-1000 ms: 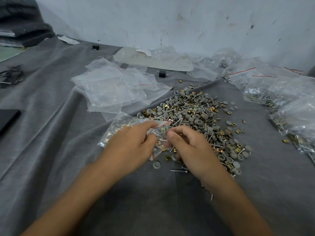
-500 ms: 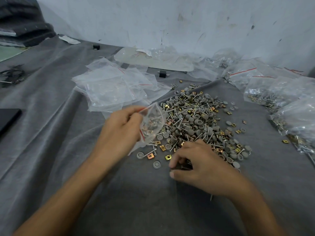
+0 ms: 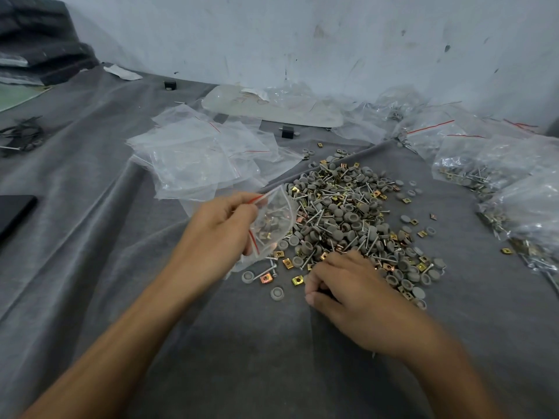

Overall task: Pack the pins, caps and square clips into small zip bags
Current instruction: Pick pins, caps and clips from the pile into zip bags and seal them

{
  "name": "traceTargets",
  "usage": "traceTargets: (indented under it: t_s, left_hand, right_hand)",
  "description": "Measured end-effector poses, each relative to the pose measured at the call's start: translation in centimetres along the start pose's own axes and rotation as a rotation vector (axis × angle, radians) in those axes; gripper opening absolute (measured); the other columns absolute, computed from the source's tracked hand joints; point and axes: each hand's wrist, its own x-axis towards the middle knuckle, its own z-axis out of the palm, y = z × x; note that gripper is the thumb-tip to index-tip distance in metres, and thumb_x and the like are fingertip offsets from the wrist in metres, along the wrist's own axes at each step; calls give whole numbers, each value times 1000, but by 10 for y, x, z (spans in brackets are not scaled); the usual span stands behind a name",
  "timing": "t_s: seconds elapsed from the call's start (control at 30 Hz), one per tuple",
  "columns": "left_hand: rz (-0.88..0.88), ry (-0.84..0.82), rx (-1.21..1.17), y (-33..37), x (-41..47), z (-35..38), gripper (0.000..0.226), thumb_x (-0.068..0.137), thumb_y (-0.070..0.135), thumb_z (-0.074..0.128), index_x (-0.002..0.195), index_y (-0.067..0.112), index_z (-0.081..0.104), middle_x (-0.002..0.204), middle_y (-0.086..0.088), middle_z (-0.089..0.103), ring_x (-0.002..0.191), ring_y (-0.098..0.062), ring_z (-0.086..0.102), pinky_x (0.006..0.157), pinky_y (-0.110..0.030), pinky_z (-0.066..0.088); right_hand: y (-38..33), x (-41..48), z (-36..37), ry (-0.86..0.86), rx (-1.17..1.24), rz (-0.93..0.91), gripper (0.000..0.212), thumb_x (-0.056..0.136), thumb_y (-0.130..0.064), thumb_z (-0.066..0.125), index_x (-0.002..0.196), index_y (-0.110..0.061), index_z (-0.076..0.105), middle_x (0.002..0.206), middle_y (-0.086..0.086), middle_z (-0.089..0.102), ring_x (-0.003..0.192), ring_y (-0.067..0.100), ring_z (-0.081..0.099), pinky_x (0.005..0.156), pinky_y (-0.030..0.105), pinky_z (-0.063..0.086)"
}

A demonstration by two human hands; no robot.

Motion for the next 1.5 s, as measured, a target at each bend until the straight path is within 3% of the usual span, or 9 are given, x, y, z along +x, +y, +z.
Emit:
traceTargets:
  t_s: [0.13, 0.27, 0.37, 0.63, 0.8, 0.9, 1.0, 1.33, 1.5]
  left_hand:
    - [18, -130, 49, 0, -4, 5, 25, 99, 31, 50, 103, 45, 70, 51, 0, 63, 45, -5, 51, 45, -17, 41]
    - [37, -237, 99, -2, -7, 9, 27, 105, 22, 51, 106, 42, 69, 54, -1, 68, 50, -6, 55, 53, -22, 42]
    - [56, -269, 181, -4, -8, 9, 24, 105, 24, 49, 116, 36, 66, 57, 2, 70, 51, -3, 56, 57, -25, 42]
    - [58, -273, 155, -6, -6, 9, 24, 105, 23, 50, 110, 40, 66, 57, 0, 70, 52, -4, 57, 54, -22, 43]
    - [16, -213, 67, -7, -1, 4, 20, 100, 34, 50, 111, 40, 66, 54, 0, 66, 46, -6, 51, 48, -19, 41]
    - [-17, -161, 34, -7, 1, 1, 24, 97, 33, 50, 114, 37, 67, 55, -2, 66, 45, -6, 50, 44, -15, 40]
    - [-32, -137, 31, -7, 1, 0, 24, 101, 25, 50, 114, 37, 67, 55, -3, 66, 45, -7, 50, 43, -16, 40]
    - [-24, -149, 57, -7, 1, -1, 25, 103, 28, 49, 120, 37, 65, 57, -3, 67, 46, -7, 50, 43, -17, 41]
    - [-17, -152, 63, -8, 1, -1, 27, 103, 27, 48, 122, 36, 65, 57, -3, 67, 47, -7, 50, 44, -18, 41]
  right_hand:
    - [3, 3, -5, 197, 289, -12, 10, 101, -32, 55, 91, -33, 56, 88, -17, 55, 85, 1, 50, 72, 18, 37]
    - [2, 4, -8, 344, 649, -15, 13, 101, -27, 57, 90, -31, 60, 71, -7, 56, 61, 3, 46, 54, 20, 39]
    - [-3, 7, -9, 417, 790, 1, 8, 94, -30, 58, 87, -31, 62, 78, 6, 63, 64, 7, 51, 58, 29, 45]
    - [-10, 12, -2, 426, 978, 18, 17, 98, -6, 62, 102, -21, 69, 93, -4, 78, 74, -3, 66, 61, 11, 48]
    - [5, 11, -7, 526, 731, 59, 13, 94, -17, 69, 93, -29, 71, 84, -10, 74, 75, 4, 67, 63, 14, 50]
    - [12, 8, -3, 414, 362, 45, 8, 91, -28, 72, 88, -35, 70, 81, -16, 66, 80, 2, 60, 67, 11, 42]
    - [11, 10, 6, 270, 105, 7, 7, 89, -43, 71, 94, -39, 71, 90, -21, 55, 95, 1, 44, 80, 25, 39]
    - [1, 14, 18, 198, -40, 30, 17, 97, -43, 58, 111, -37, 65, 106, -18, 50, 107, 8, 36, 94, 31, 38]
    - [0, 15, 16, 226, -23, 34, 13, 102, -38, 49, 104, -31, 61, 105, -14, 50, 104, 9, 38, 94, 31, 38]
